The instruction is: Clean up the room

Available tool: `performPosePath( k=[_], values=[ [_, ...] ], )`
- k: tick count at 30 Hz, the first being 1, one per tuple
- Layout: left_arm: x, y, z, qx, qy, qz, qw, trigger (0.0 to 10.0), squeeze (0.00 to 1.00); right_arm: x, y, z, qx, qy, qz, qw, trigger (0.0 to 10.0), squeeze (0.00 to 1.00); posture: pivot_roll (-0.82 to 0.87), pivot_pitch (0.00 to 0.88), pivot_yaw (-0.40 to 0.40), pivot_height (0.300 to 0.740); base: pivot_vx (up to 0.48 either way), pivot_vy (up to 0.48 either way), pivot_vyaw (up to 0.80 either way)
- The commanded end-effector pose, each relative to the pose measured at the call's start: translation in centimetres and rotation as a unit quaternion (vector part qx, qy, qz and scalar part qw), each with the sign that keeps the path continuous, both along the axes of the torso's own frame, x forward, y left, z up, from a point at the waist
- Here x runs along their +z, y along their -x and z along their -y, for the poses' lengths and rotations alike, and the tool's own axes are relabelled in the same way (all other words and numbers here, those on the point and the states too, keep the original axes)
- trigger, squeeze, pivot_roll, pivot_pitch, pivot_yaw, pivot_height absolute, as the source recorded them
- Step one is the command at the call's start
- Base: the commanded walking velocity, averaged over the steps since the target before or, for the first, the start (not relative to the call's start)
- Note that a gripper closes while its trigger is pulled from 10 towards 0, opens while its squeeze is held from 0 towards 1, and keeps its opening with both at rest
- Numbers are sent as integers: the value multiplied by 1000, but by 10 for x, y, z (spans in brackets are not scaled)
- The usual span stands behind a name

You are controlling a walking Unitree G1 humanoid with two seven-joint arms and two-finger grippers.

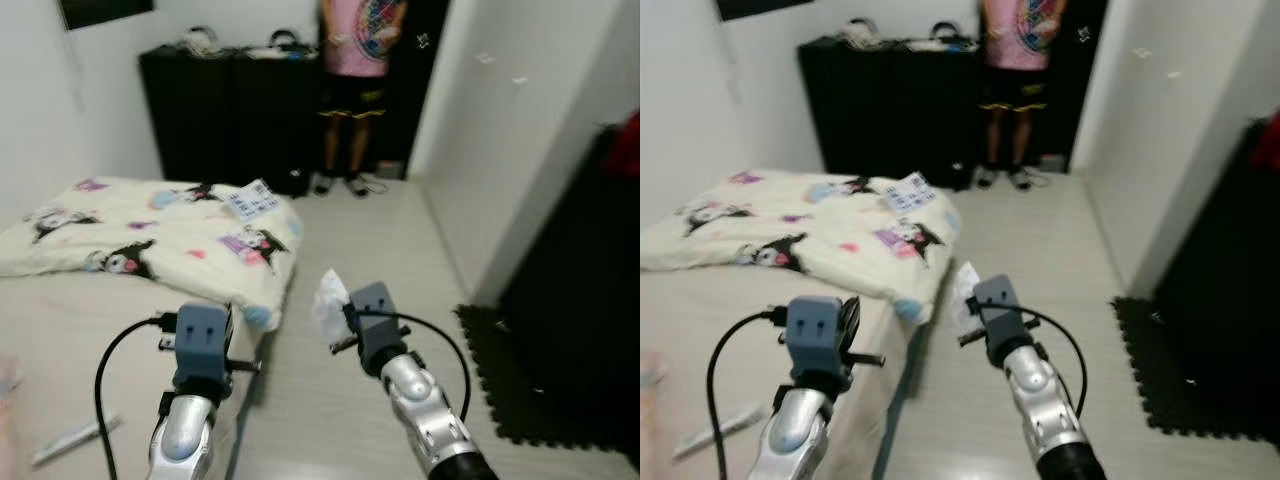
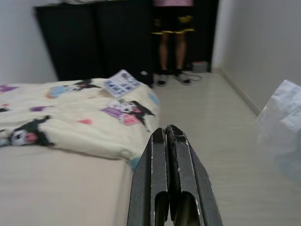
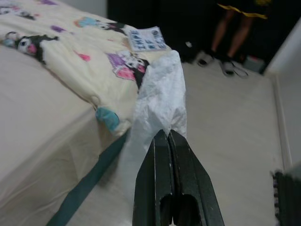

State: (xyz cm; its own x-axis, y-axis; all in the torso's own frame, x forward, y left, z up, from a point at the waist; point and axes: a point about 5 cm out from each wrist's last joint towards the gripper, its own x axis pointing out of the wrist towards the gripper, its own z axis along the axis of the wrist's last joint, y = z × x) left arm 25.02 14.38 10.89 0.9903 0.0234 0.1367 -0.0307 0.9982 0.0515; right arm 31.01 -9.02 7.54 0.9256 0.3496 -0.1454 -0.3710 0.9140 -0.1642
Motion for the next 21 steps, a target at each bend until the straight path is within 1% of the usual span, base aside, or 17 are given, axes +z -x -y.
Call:
performPosePath(
  k=[1,21],
  values=[
    [-1,0,0,1,-4,-5,1000,10000,0,-2,0,4,-5,5,-5,1000,10000,0,3,0,-14,740,0,0,-800],
    [-1,-1,-3,0,-3,-7,1000,10000,0,-5,1,4,-12,5,-10,1000,10000,0,5,0,-3,740,0,0,-800]
  ],
)
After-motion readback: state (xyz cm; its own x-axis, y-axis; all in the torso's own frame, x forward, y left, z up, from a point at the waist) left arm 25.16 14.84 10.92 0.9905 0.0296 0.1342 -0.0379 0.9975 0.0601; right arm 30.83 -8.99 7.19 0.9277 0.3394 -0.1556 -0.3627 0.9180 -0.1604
